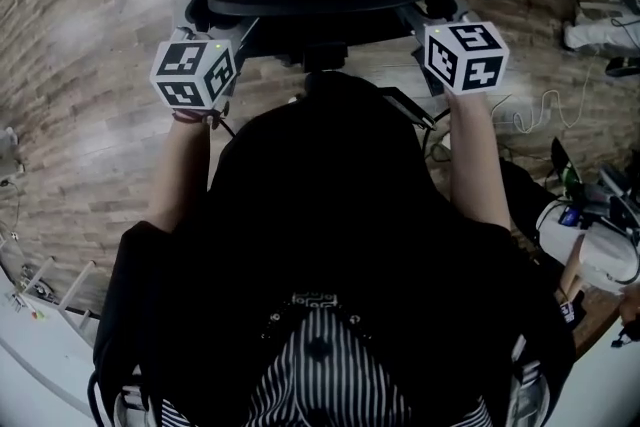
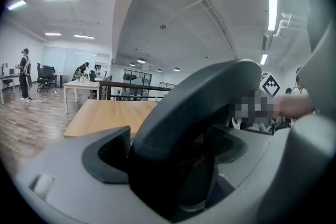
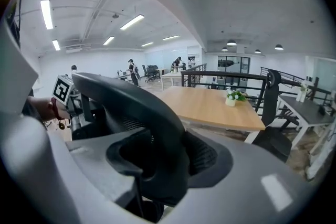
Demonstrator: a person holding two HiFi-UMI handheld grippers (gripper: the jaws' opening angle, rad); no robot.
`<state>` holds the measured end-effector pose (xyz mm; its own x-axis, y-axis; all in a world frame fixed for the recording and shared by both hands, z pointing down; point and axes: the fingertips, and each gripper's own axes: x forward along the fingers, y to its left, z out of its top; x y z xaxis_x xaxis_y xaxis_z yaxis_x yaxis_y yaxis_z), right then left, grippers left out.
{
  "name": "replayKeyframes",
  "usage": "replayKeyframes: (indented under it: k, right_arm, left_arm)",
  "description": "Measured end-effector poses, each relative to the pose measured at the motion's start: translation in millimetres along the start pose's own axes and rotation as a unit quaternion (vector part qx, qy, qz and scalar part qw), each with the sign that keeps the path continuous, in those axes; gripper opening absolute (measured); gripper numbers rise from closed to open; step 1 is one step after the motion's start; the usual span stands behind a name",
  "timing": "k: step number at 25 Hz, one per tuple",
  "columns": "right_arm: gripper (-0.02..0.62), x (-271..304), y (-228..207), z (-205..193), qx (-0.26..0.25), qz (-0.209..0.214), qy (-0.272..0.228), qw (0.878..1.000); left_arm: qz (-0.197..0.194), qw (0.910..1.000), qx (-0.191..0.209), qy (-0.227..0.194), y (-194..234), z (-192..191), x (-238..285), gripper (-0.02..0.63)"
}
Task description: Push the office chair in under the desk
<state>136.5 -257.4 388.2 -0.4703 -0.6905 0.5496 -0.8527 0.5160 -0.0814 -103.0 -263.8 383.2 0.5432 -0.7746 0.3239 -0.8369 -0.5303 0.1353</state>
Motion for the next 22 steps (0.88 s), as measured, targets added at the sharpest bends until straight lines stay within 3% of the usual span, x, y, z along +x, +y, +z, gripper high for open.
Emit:
replayKeyframes:
  k: [7,14,22]
  right_arm:
    - [0.204,13,-13,10,-0.021,0.019,0.030,0.999]
    - [0.207,18,-30,16,-0.048,0.067,0.058,0.995]
    - [0.209,31,-53,21,-0.056,0.090,0.059,0.993]
  left_arm:
    - [-0.007,0.9991,-0.035,0.023,6,1,15,0.468]
    - [-0.003,0.9981,-0.050,0.035,1,8,32,0.476]
    - [0.014,0.9976,-0.059,0.035,2,11,54,0.479]
